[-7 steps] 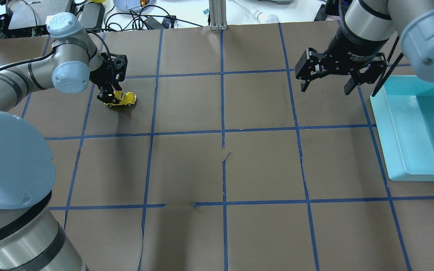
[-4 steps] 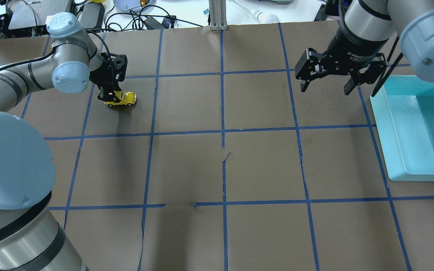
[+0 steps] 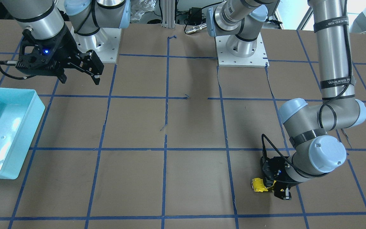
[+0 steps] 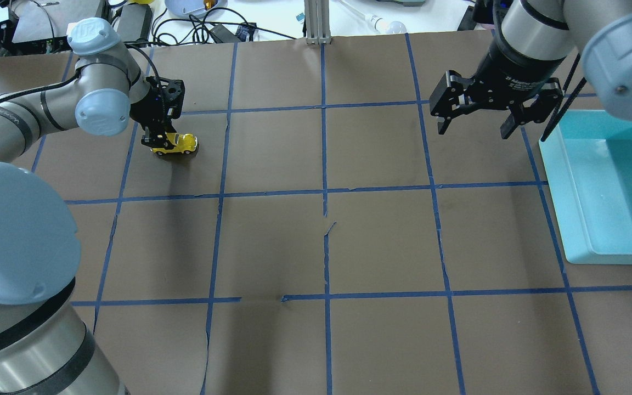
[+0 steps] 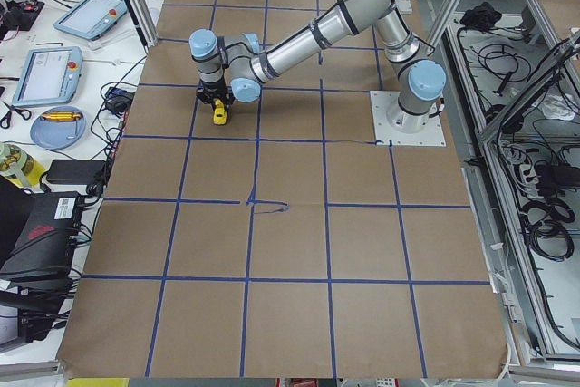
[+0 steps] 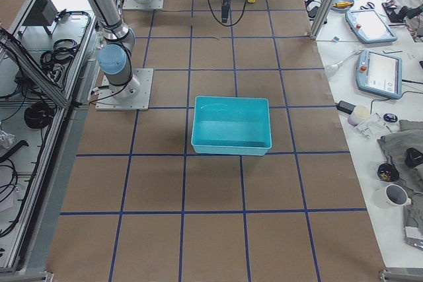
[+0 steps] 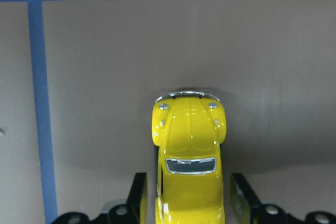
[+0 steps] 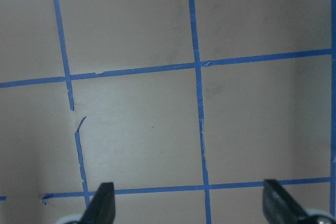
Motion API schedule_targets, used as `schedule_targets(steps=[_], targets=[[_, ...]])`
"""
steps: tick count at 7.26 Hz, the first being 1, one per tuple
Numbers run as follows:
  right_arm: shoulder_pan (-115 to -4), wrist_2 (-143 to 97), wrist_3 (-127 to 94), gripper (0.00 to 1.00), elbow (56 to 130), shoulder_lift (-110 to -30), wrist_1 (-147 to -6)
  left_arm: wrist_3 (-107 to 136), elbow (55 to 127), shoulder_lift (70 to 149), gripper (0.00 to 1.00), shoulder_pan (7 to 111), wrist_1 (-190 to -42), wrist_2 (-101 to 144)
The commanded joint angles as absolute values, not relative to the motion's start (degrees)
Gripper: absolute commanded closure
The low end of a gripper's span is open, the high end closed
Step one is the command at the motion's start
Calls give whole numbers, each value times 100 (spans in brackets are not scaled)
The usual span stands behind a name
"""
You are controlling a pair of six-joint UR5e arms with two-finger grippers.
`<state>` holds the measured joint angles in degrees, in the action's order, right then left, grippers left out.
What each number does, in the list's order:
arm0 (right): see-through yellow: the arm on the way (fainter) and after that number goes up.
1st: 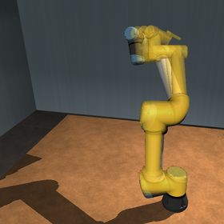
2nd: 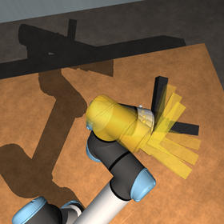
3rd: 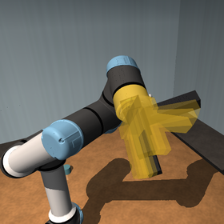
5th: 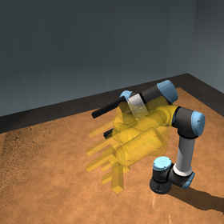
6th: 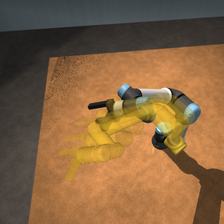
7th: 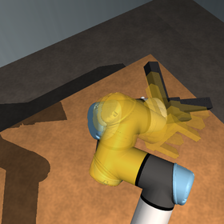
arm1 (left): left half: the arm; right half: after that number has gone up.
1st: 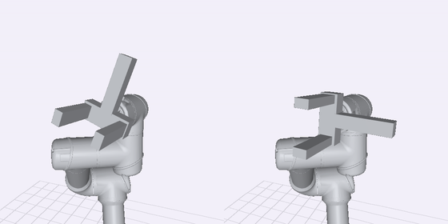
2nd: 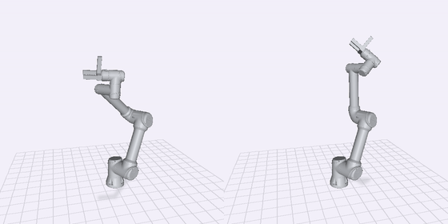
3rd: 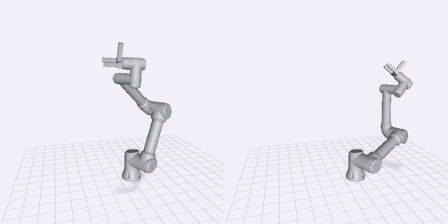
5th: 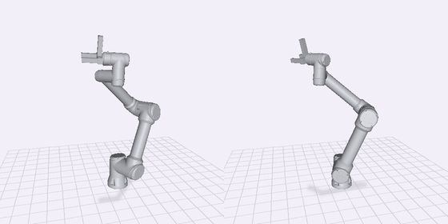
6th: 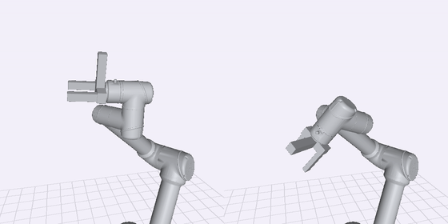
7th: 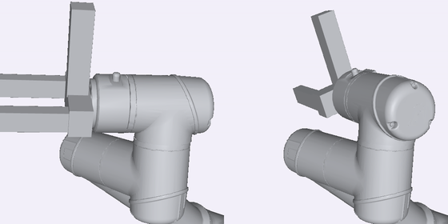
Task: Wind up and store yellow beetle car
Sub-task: 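Drag the held car backward along the table with the left gripper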
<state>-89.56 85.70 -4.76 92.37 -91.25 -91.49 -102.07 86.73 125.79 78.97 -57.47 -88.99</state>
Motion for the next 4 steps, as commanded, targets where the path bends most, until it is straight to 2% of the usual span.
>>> schedule_targets(steps=[1,4], targets=[[-8956,8569,-475,0,9237,-9132,-9149,-10222,8692,12577,100,7866,-5748,-9113],[-8956,8578,-475,0,9246,-9123,-9149,-10239,8666,12586,100,7822,-5748,-9132]])
